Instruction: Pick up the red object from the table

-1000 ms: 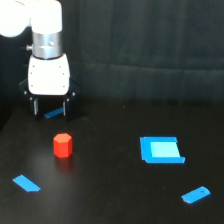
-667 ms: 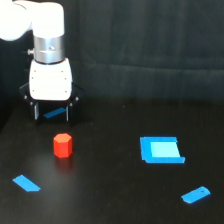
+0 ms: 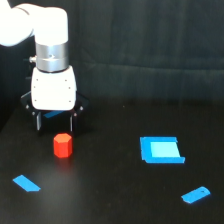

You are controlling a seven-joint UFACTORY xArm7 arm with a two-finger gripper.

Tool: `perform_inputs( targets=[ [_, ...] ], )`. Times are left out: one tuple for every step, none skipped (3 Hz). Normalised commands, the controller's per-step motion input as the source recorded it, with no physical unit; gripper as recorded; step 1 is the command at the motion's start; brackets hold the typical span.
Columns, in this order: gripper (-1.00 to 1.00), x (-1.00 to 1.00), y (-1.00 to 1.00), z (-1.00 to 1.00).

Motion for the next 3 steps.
perform_inputs(
  targets=[
    [1.00,0.16,-0.80,-0.13],
    [0.93,0.12,-0.80,-0.16],
    [0.75,0.06,-0.31,-0.30]
  ],
)
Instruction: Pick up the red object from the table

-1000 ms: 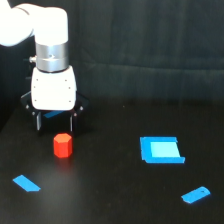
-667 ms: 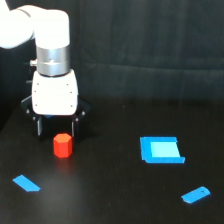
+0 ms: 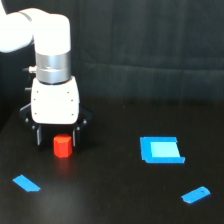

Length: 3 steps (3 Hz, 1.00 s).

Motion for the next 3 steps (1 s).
perform_inputs(
  targets=[
    [-1.00,-0.02,0.06,-0.21],
    [-0.95,0.09,0.08,-0.17],
    [-0.91,0.01,0.04,-0.02]
  ],
)
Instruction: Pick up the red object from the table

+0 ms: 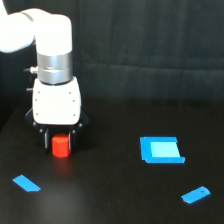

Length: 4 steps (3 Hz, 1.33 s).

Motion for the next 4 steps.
perform_inputs(
  targets=[
    [-1.00,0.14,-0.09,0.28],
    [-1.00,0.22,-0.05,0.41],
    [-1.00,0.26,0.04,1.00],
    [-1.00,0.24,0.08,0.96]
  ],
)
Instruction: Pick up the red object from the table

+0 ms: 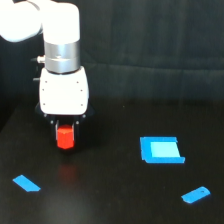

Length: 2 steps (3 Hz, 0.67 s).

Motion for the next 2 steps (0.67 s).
perform_inputs(
  targets=[
    [-1.00,0.29,-0.01,1.00],
    [-1.00,0.23,0.01,0.87]
  ],
)
